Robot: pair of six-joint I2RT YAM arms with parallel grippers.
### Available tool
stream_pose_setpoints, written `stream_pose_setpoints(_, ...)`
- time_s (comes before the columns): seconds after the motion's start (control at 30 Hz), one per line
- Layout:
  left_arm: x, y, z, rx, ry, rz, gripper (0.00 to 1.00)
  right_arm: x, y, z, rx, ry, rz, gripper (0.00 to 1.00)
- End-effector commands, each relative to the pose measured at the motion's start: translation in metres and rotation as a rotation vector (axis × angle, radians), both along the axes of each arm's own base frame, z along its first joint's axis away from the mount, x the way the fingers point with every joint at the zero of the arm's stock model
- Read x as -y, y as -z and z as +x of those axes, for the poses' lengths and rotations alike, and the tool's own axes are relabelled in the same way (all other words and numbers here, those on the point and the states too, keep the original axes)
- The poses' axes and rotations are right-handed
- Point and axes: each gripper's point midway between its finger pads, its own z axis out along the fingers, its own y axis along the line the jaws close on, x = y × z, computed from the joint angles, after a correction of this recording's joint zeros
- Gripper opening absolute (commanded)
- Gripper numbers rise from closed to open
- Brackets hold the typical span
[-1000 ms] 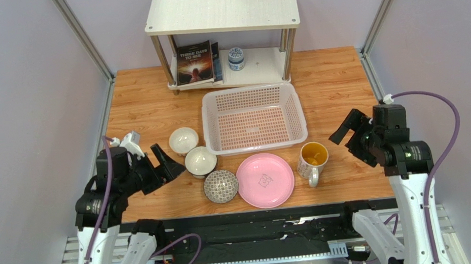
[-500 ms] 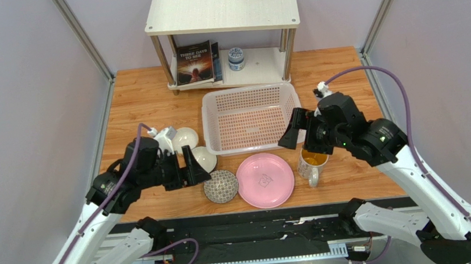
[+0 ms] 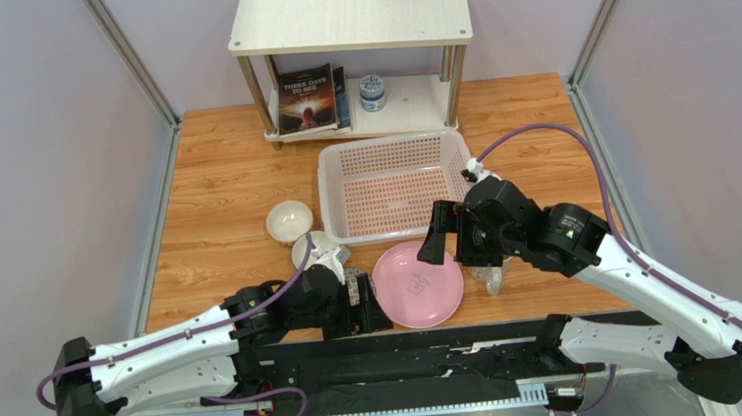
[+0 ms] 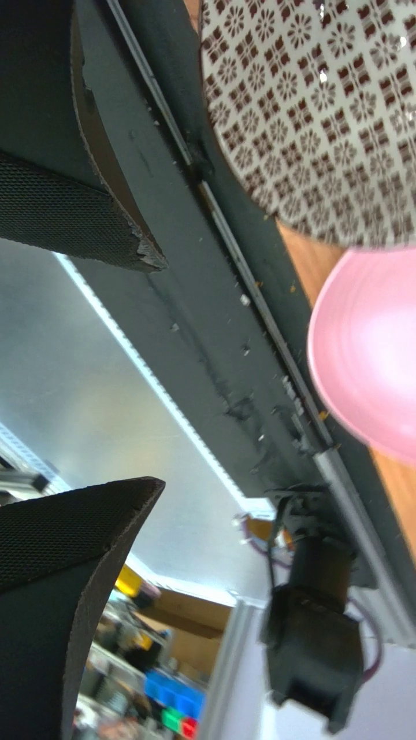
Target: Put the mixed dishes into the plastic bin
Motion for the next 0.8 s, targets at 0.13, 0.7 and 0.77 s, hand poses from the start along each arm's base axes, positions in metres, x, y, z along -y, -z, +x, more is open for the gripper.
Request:
stream_pose_setpoints(0.13, 0.034, -0.002, 0.009, -0.075, -0.207, -0.149, 0.92, 0.009, 0.0, 0.002, 0.046, 0.056, 0.035, 0.94)
stream_pose_setpoints(0.7, 0.083, 0.043, 0.015, -0.206, -0.436, -0.003, 0.87, 0.048, -0.006, -0.007, 0.112, 0.135, 0.029, 0.95)
stream_pose_setpoints(0.77, 0.076, 0.047, 0.016, -0.202, -0.457, 0.023, 0.87, 0.05, -0.001, -0.009, 0.103, 0.138, 0.028, 0.95)
